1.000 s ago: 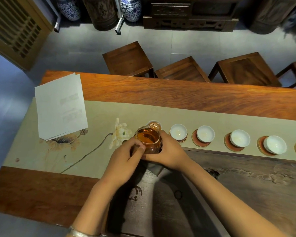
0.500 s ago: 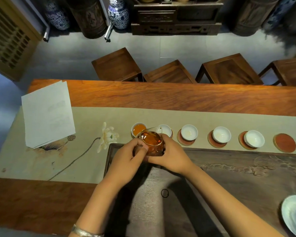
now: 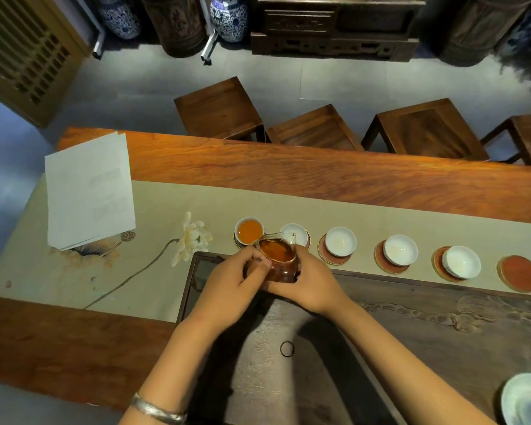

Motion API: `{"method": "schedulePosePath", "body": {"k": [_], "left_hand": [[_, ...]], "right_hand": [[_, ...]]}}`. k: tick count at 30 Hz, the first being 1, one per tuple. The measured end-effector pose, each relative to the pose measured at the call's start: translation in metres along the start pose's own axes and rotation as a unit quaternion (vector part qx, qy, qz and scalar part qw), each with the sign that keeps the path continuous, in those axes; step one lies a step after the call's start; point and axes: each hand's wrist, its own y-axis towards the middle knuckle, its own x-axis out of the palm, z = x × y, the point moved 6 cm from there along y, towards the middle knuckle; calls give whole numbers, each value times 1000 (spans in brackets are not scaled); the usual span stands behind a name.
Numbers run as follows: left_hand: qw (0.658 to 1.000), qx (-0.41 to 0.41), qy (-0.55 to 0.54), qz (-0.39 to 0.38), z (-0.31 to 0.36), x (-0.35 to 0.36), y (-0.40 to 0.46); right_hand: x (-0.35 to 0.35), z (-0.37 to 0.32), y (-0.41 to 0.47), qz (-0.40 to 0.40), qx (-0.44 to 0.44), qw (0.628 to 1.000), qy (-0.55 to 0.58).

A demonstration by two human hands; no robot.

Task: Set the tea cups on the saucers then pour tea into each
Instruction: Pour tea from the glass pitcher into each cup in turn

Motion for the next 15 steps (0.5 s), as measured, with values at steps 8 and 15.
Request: {"method": "schedulePosePath", "body": {"k": [8, 15], "left_hand": [[1000, -14, -9, 2, -3, 2, 5], [1000, -26, 6, 1, -4, 0, 9]], "right_hand": [[1, 7, 4, -8, 16, 1000, 3], [1, 6, 4, -11, 21, 1000, 9]]}}
